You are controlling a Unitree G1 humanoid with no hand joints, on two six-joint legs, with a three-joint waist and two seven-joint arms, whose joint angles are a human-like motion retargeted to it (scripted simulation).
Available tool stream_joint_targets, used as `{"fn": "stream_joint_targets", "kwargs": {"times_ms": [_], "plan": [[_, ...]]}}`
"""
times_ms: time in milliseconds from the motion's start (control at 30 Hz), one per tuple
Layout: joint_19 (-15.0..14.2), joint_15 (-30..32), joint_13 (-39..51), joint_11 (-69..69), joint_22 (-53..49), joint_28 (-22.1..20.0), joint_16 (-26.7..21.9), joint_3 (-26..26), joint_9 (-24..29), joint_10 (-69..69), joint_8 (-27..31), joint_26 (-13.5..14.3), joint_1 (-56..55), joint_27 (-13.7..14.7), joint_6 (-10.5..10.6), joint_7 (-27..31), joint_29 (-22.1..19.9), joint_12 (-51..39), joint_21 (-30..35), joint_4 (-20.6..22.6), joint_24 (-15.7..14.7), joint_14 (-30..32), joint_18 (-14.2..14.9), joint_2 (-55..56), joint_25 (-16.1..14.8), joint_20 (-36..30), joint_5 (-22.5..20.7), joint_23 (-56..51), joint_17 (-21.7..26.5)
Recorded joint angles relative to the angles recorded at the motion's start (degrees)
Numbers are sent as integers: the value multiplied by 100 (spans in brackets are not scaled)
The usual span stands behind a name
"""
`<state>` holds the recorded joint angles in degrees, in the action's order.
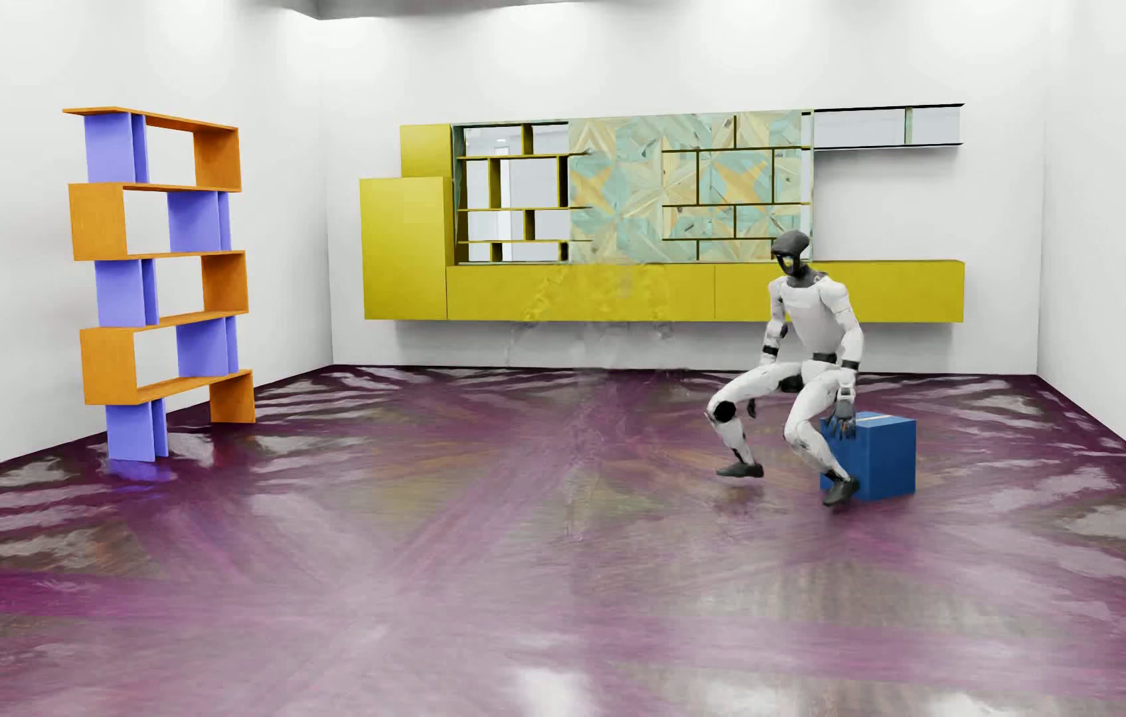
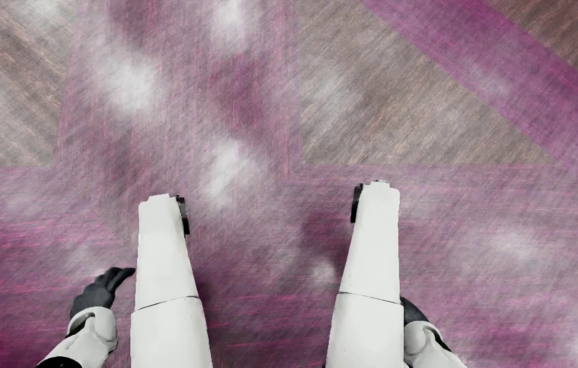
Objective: Get off of the dark blue box
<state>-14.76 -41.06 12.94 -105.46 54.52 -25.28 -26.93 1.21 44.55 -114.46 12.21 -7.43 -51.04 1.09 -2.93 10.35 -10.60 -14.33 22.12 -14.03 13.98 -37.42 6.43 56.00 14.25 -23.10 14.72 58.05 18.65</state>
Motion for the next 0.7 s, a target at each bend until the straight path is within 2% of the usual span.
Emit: {"fn": "stream_joint_targets", "kwargs": {"times_ms": [33,67,100,133,167,200,233,267,300,333,367,400,433,500,533,600,667,700], "plan": [[-26,-39,-15,24,304,61,131,-35,-58,-4,-22,49,38,291,9,-29,-46,-99,-35,-13,-55,-38,-30,-84,-140,-109,51,196,-96],[-41,-75,36,17,436,111,209,-36,-128,-9,-16,37,46,169,30,-26,-156,-126,-175,-19,-116,-65,-25,-116,-536,-125,83,414,-252],[-236,-48,19,-1,488,111,262,-15,-148,14,-1,31,108,94,32,-67,-406,-126,-225,7,-150,-68,-57,-171,-664,-125,147,498,-319],[-164,-86,7,17,544,118,337,-25,-168,28,-33,63,144,28,53,-91,-483,-119,-249,12,-195,7,-47,-256,-646,-125,158,537,-296],[-163,-63,35,2,643,-15,376,-21,-162,49,-19,-110,200,18,48,-104,-471,-115,-215,32,-129,28,-59,-298,-644,-137,154,549,-242],[-167,-51,15,2,657,-45,426,-38,-140,31,-26,-99,273,83,61,-103,-491,-97,-161,54,-173,17,-32,-385,-616,-157,144,507,-193],[-126,-57,-57,7,679,-28,437,-47,-160,47,-39,-93,332,63,57,-100,-511,-65,-45,92,-177,7,-97,-447,-403,-200,131,345,-124],[-121,-37,-87,3,702,-37,483,-70,-153,43,-32,-107,379,0,42,-76,-309,-31,-46,135,-112,4,-93,-497,-220,-209,114,243,-113],[-106,-35,-51,12,747,-2,488,-77,-136,38,-23,-7,401,9,19,-57,-347,-31,-43,185,-88,-10,-101,-532,-125,-174,86,278,-147],[136,-135,-14,61,752,23,476,-85,-94,53,-36,-35,414,-49,-13,-54,-365,-39,-48,231,-96,10,-61,-601,-92,-180,59,306,-172],[98,-79,-40,24,733,-10,447,-90,-102,98,-40,-85,400,-109,-48,-44,-364,9,-33,282,-112,210,-72,-583,-130,-205,39,271,-197],[199,-134,-1,43,738,1,449,-100,-32,121,-40,-42,423,-74,-67,-35,-357,4,-37,302,-115,232,-21,-613,-125,-178,9,322,-193],[61,-34,13,6,719,63,407,-84,-11,125,-34,40,353,-15,-85,-13,-266,12,-26,316,-148,263,49,-564,-133,-106,-1,310,-200],[60,-32,37,4,731,57,369,-65,78,184,-29,26,297,15,-146,-39,-259,22,-27,359,-133,372,29,-518,-154,-25,9,298,-219],[30,-27,40,-6,648,102,314,-56,88,186,-7,93,264,3,-164,-43,-221,107,-12,326,-73,407,68,-453,-142,48,-7,309,-214],[12,-37,81,-14,610,160,293,-38,118,221,-8,204,157,86,-162,-68,-167,143,-18,338,-136,430,57,-322,-103,90,3,281,-152],[37,-71,99,-38,571,141,295,-28,166,226,9,193,-30,48,-158,-18,-177,161,-74,312,-149,443,92,-148,-66,165,1,195,-122],[63,-79,117,-43,550,58,317,-22,156,204,16,157,-142,116,-137,4,-121,168,-61,317,-120,426,107,-27,-75,198,-1,166,-65]]}}
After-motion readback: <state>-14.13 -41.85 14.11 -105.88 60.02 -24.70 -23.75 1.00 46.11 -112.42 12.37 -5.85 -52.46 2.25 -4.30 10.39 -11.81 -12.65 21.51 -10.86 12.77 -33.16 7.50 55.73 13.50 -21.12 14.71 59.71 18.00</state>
